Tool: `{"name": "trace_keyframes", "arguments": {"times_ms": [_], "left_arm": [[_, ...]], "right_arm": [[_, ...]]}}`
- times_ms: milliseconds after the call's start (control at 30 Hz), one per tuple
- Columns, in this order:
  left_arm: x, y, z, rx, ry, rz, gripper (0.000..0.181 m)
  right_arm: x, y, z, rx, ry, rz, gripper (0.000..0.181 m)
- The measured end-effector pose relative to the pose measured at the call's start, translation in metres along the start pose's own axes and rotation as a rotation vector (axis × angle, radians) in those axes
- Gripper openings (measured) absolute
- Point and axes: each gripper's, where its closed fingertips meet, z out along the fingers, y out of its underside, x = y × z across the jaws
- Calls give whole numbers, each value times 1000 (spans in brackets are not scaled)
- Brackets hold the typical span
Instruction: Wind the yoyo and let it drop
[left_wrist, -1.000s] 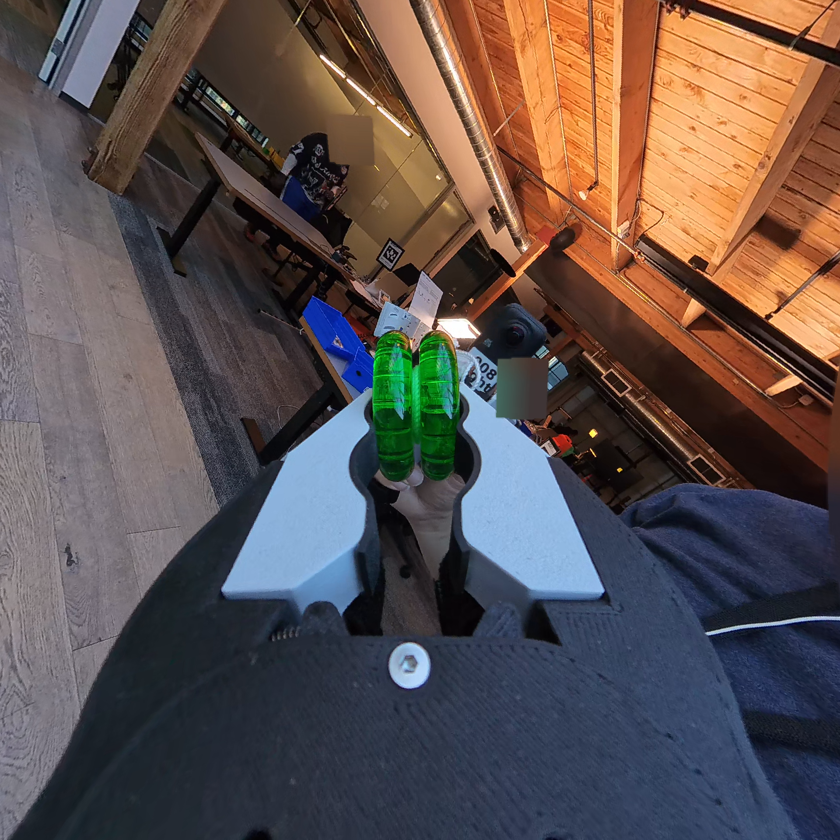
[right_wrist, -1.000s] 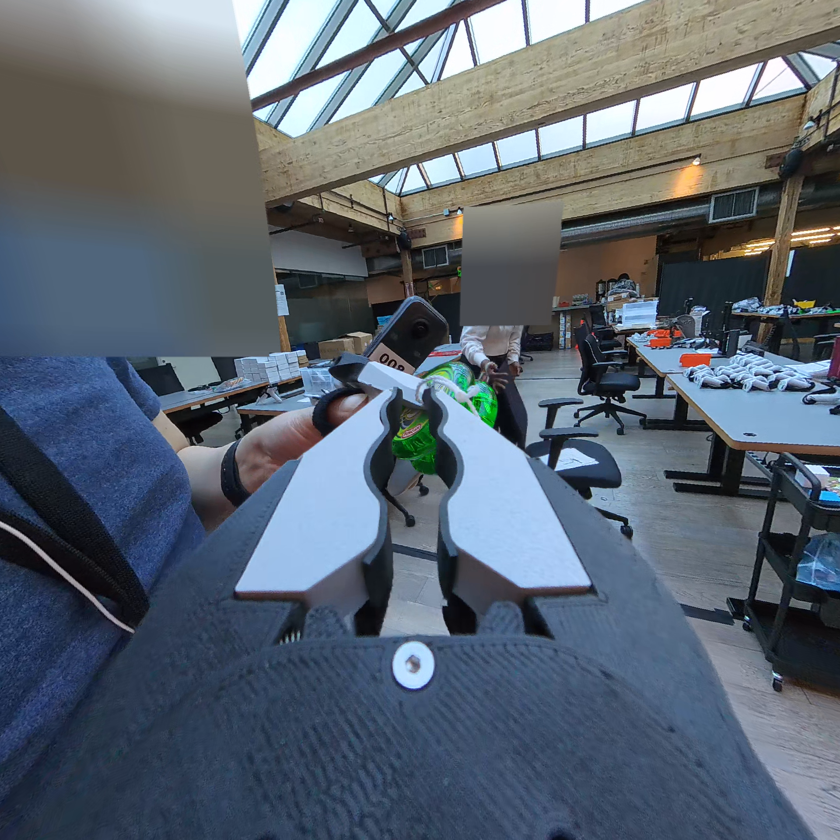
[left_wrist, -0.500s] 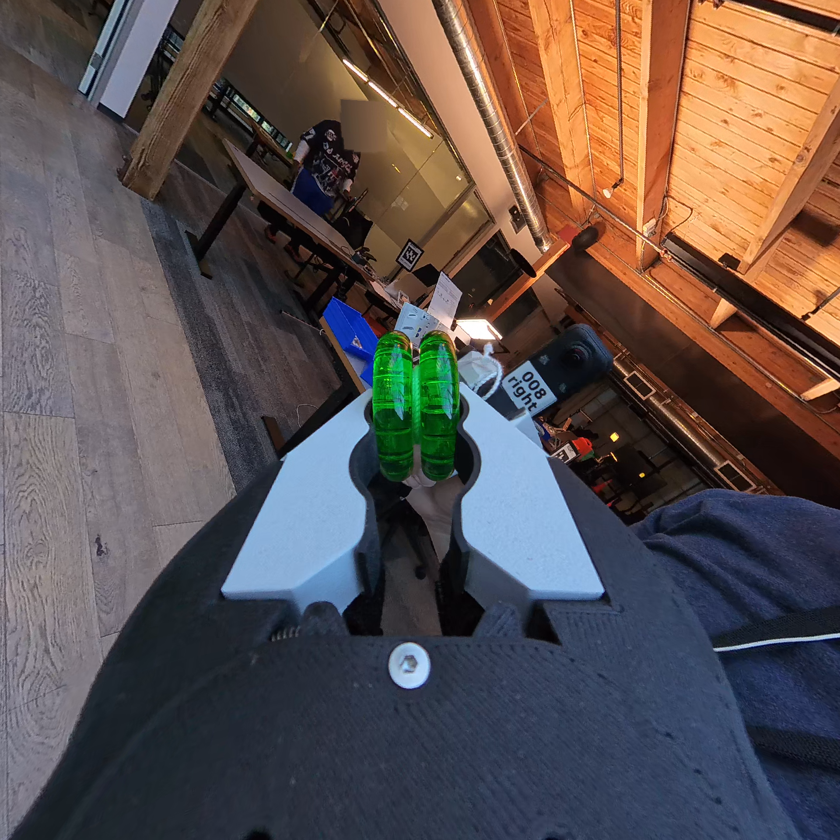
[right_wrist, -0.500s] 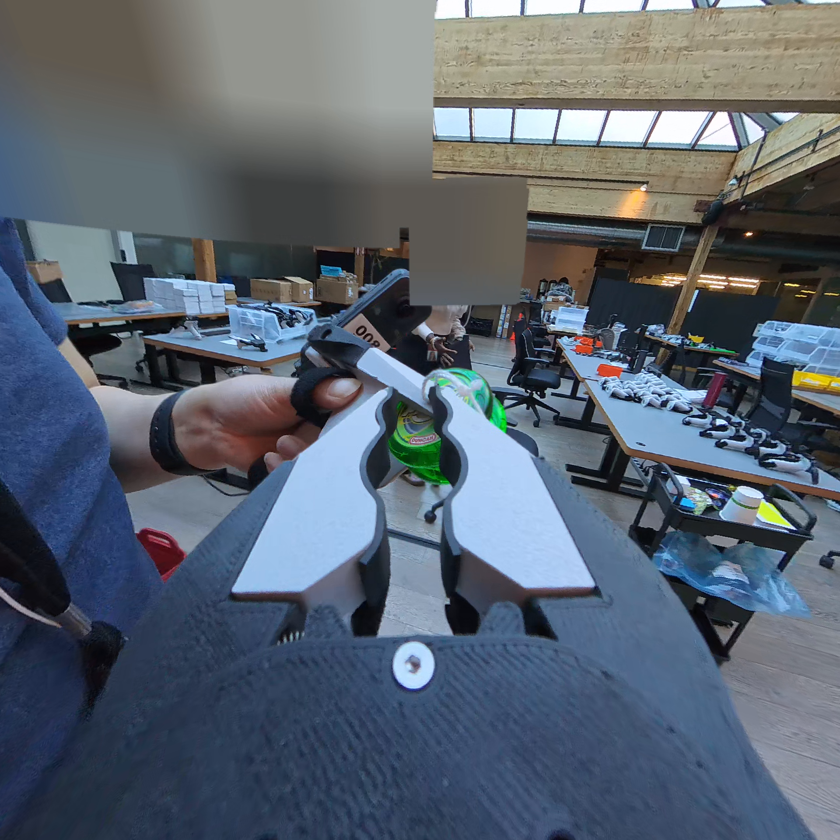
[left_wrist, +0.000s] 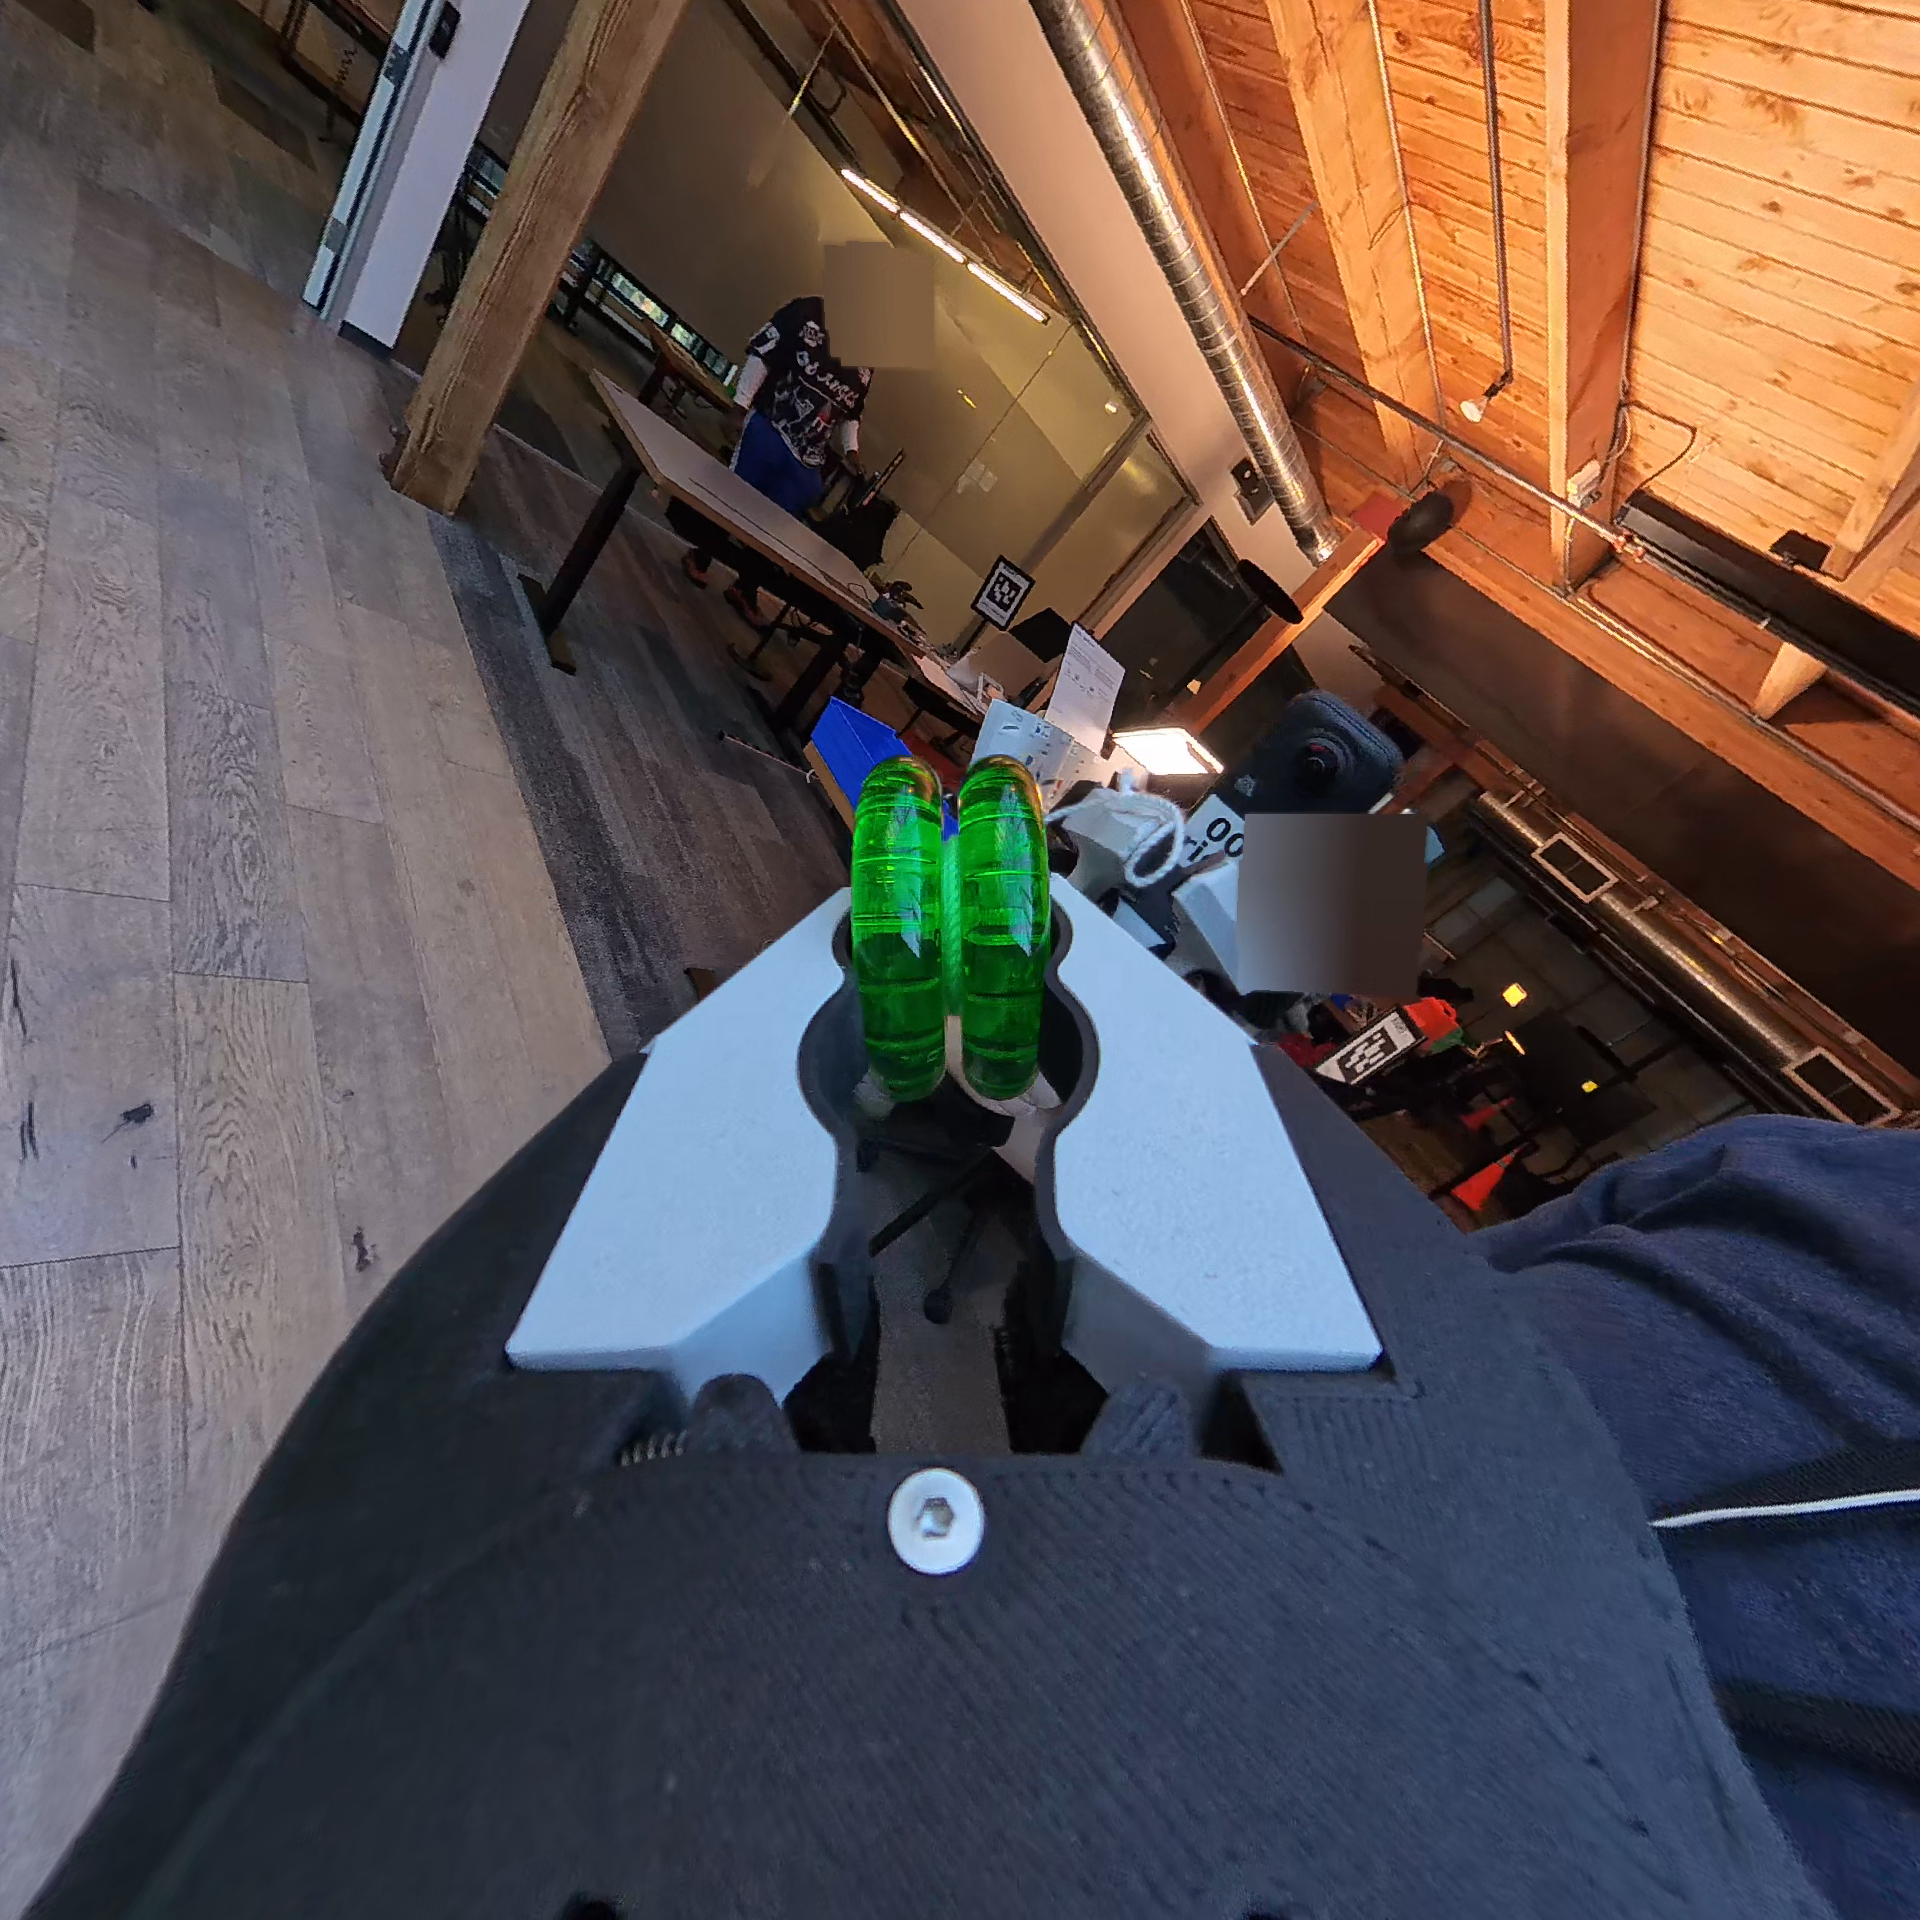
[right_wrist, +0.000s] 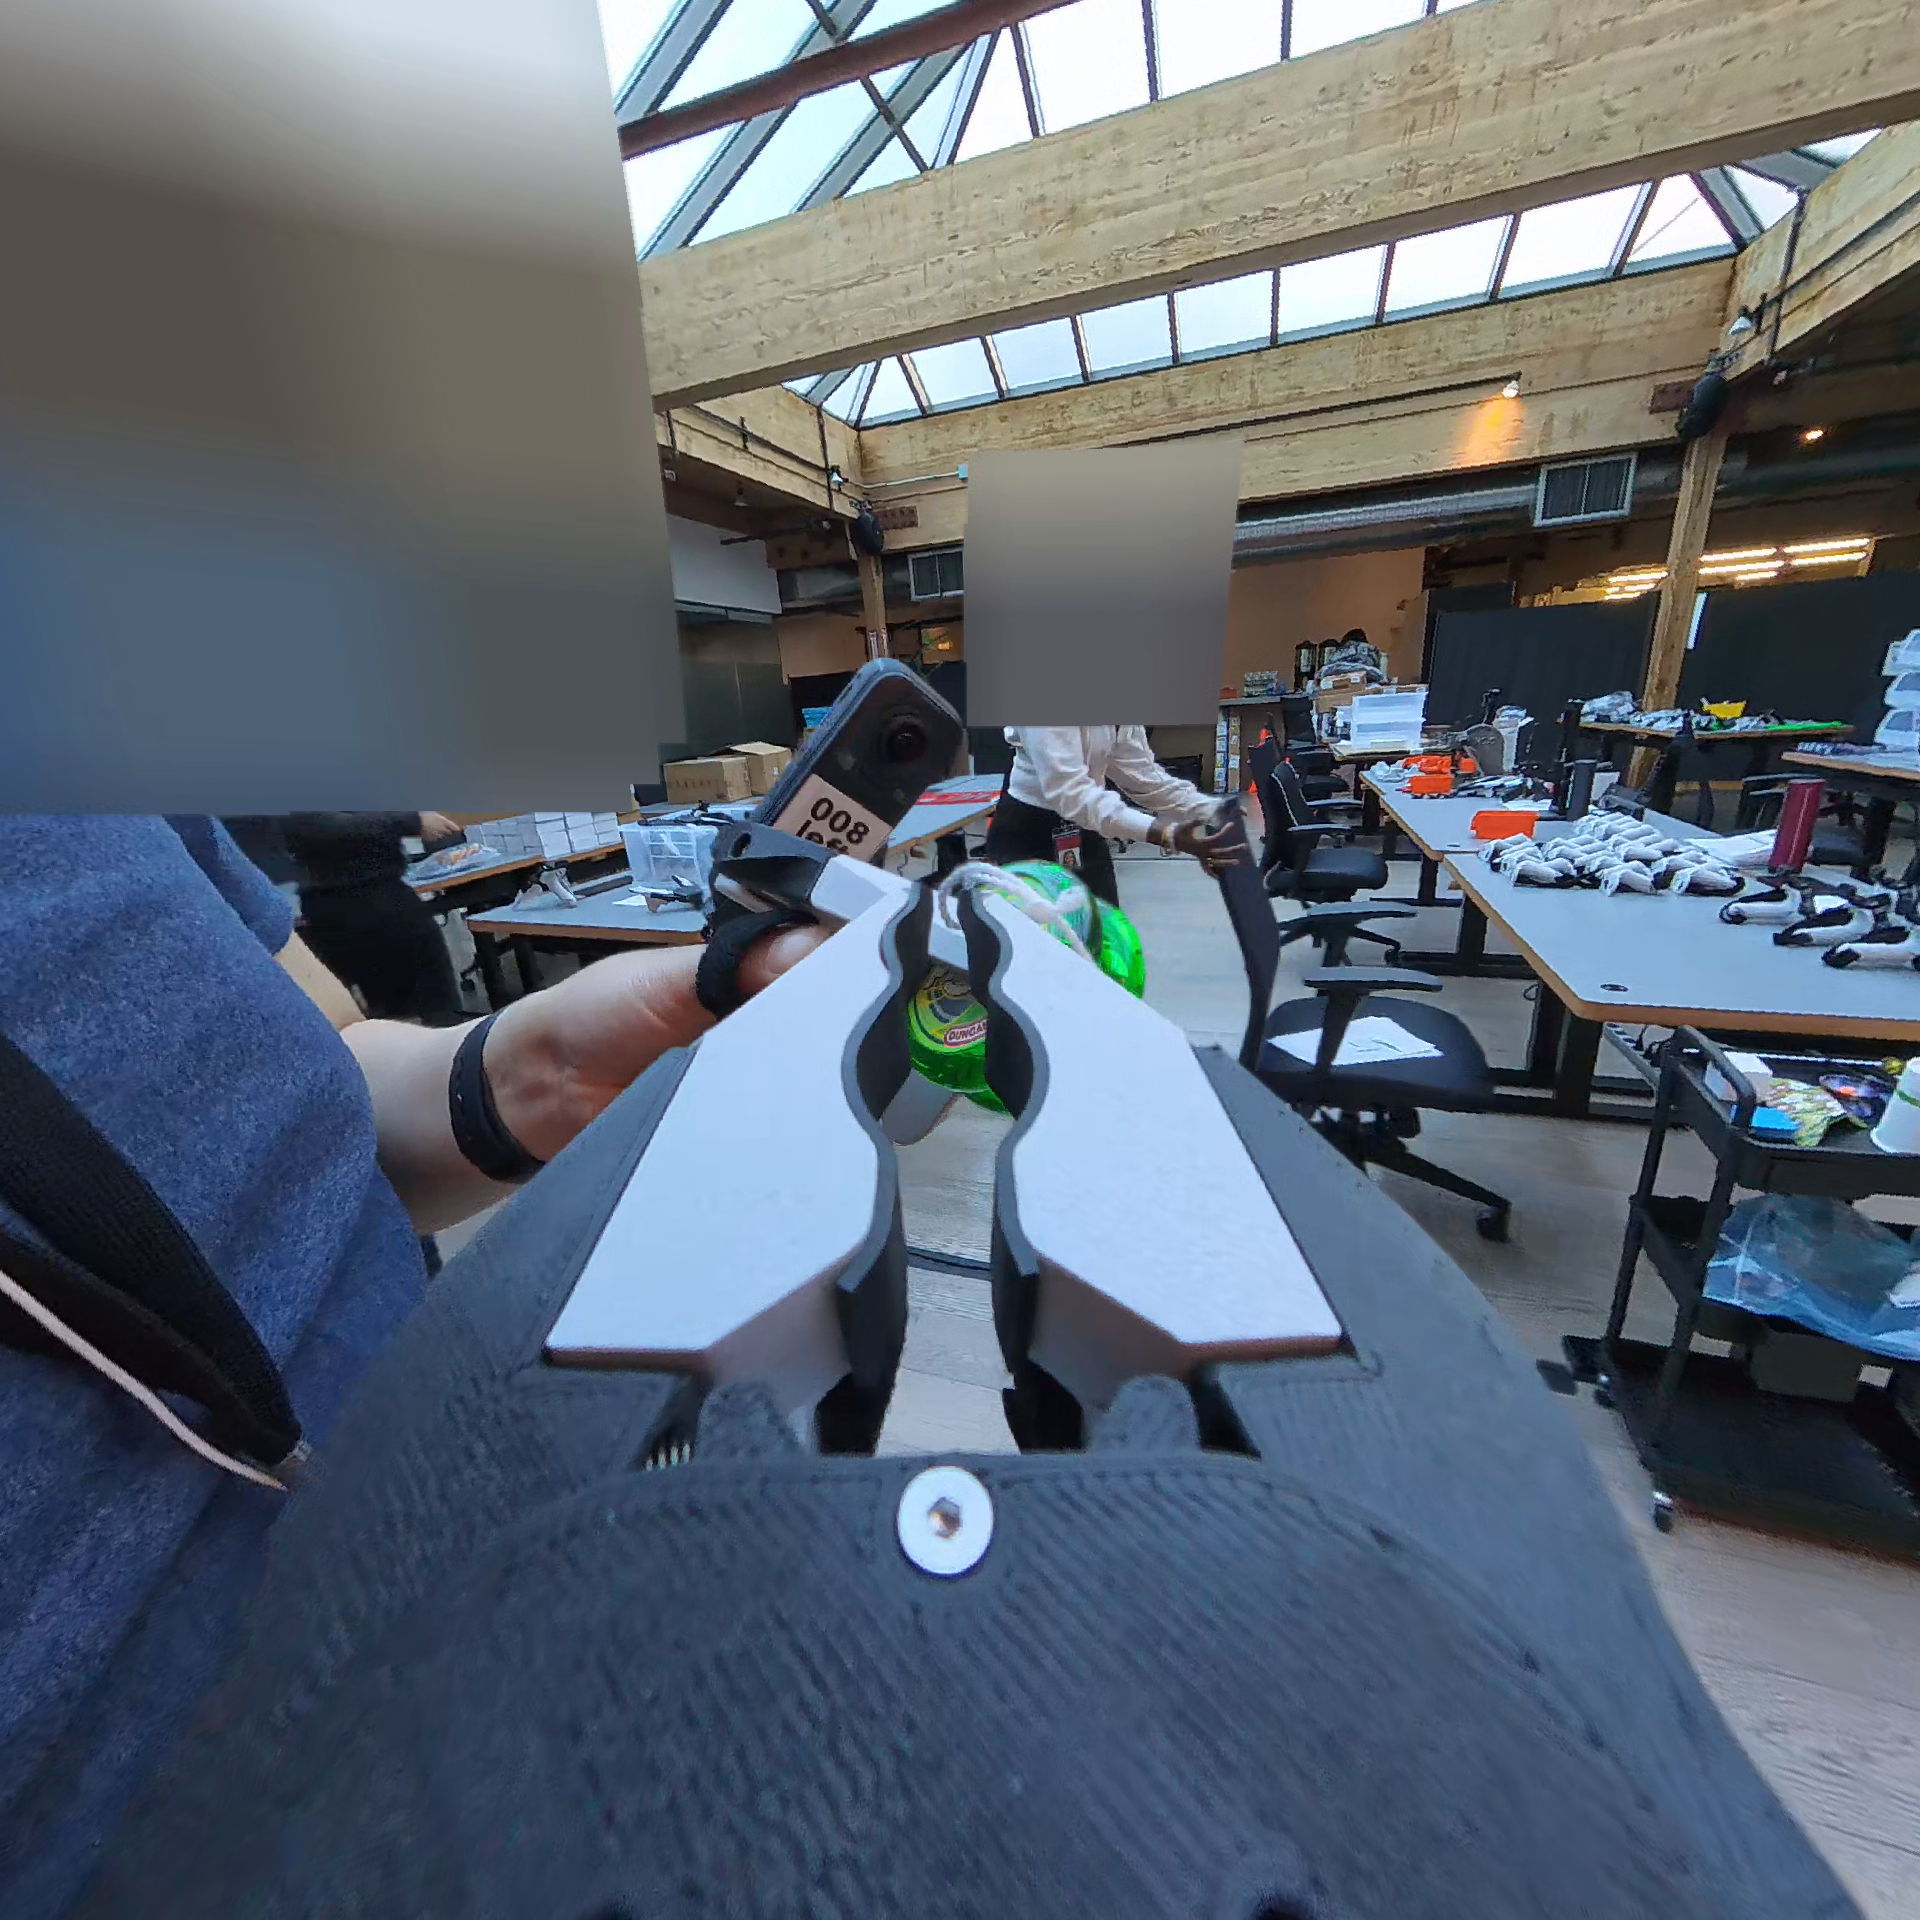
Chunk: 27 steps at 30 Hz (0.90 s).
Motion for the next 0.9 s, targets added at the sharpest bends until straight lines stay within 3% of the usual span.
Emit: {"name": "trace_keyframes", "arguments": {"times_ms": [367, 900], "left_arm": [[-1, -10, -6, 18, -114, 199, 27], [19, -14, -9, 13, -39, 201, 27]], "right_arm": [[10, 9, -5, -28, -26, 200, 0], [7, 16, -5, -75, -57, 248, 0]]}}
